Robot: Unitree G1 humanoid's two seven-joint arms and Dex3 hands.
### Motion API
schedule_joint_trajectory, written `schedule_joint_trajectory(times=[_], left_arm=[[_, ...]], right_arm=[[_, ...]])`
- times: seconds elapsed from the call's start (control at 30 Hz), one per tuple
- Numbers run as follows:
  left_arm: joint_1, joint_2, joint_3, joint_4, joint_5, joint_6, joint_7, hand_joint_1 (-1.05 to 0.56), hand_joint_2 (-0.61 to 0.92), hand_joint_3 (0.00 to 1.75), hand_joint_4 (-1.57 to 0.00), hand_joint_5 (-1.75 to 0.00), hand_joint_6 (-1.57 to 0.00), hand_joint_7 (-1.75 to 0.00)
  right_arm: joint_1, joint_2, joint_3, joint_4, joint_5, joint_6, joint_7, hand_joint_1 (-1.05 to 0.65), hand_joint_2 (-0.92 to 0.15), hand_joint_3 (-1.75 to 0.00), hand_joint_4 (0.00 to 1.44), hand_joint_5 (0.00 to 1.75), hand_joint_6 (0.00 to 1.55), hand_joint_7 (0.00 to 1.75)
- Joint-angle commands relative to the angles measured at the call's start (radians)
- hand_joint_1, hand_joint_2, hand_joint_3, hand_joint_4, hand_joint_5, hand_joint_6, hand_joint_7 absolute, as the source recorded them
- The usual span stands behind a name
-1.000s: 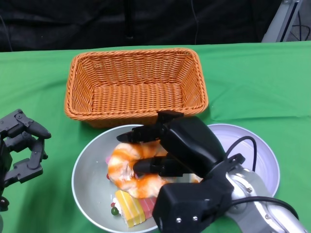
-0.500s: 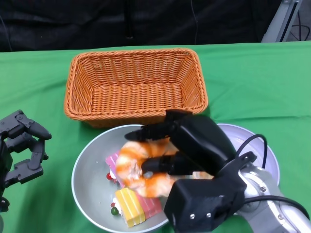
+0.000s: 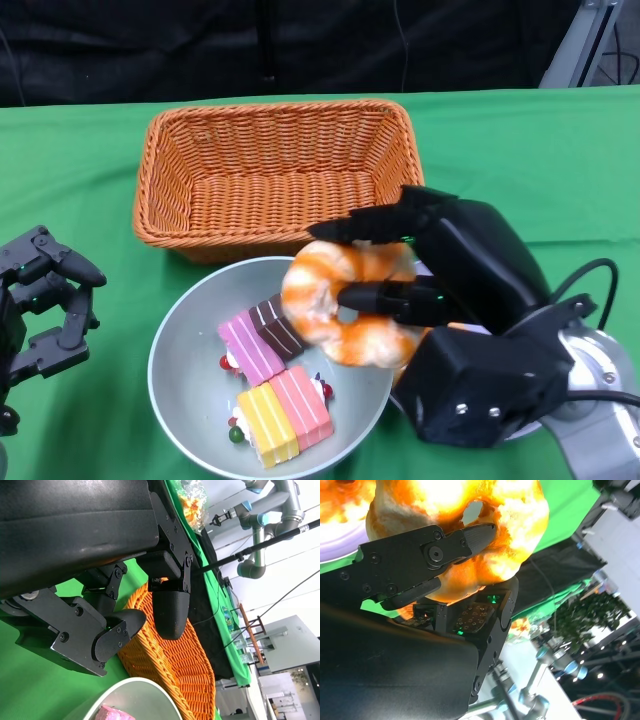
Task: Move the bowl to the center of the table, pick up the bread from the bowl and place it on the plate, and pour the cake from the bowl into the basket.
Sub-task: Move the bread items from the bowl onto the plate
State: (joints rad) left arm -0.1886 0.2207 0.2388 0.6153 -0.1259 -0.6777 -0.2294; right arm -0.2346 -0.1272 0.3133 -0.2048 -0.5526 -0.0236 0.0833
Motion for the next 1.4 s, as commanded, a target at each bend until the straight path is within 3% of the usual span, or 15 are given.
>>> schedule_joint_trajectory(times=[0.03,0.1,0.27,0.37,0.57,0.7,1.07,1.17,1.4], left_arm=[[-0.01,0.017,0.007,0.007,-0.007,-0.009,0.002,-0.02,0.59,1.09,-0.75,-1.74,-0.72,-1.43],[-0.01,0.017,0.007,0.007,-0.007,-0.009,0.002,-0.02,0.6,1.09,-0.75,-1.74,-0.72,-1.43],[-0.01,0.019,0.009,0.008,-0.009,0.001,0.002,0.0,0.6,1.09,-0.73,-1.73,-0.71,-1.42],[-0.014,0.02,0.009,0.016,-0.009,-0.005,-0.001,0.0,0.6,1.1,-0.73,-1.74,-0.71,-1.42],[-0.015,0.019,0.01,0.014,-0.011,0.01,0.004,-0.02,0.58,1.11,-0.73,-1.74,-0.71,-1.43],[-0.018,0.023,0.011,0.026,-0.007,-0.006,0.004,0.0,0.57,1.13,-0.73,-1.75,-0.71,-1.45],[-0.02,0.023,0.011,0.031,-0.007,-0.01,0.003,0.0,0.56,1.15,-0.73,-1.75,-0.7,-1.46],[-0.019,0.024,0.013,0.029,-0.013,-0.004,-0.001,-0.01,0.57,1.14,-0.73,-1.75,-0.71,-1.44],[-0.019,0.025,0.013,0.028,-0.011,0.0,0.001,-0.02,0.57,1.13,-0.74,-1.74,-0.71,-1.44]], right_arm=[[0.015,-0.014,-0.024,-0.02,0.017,0.005,0.003,-0.23,-0.92,-0.06,0.6,1.41,1.11,0.2],[0.016,-0.013,-0.025,-0.021,0.017,0.005,0.004,-0.23,-0.92,-0.06,0.6,1.41,1.11,0.2],[0.056,-0.072,-0.106,-0.007,-0.003,-0.007,-0.036,-0.19,-0.92,-0.05,0.59,1.54,1.11,0.24],[0.076,-0.098,-0.132,0.024,-0.015,-0.007,-0.06,-0.2,-0.92,-0.04,0.61,1.47,1.1,0.25],[0.089,-0.111,-0.157,0.068,-0.011,0.003,-0.078,-0.17,-0.92,-0.05,0.59,1.42,1.07,0.25],[0.068,-0.135,-0.167,0.179,-0.044,-0.039,-0.153,-0.17,-0.92,-0.04,0.61,1.42,1.09,0.27],[0.062,-0.142,-0.162,0.199,-0.042,-0.053,-0.173,-0.18,-0.92,-0.03,0.61,1.42,1.07,0.32],[0.004,-0.142,-0.174,0.409,-0.033,-0.07,-0.238,-0.19,-0.92,-0.03,0.61,1.35,1.05,0.31],[-0.063,-0.14,-0.167,0.587,-0.015,-0.099,-0.289,-0.2,-0.92,-0.04,0.65,1.22,1.04,0.28]])
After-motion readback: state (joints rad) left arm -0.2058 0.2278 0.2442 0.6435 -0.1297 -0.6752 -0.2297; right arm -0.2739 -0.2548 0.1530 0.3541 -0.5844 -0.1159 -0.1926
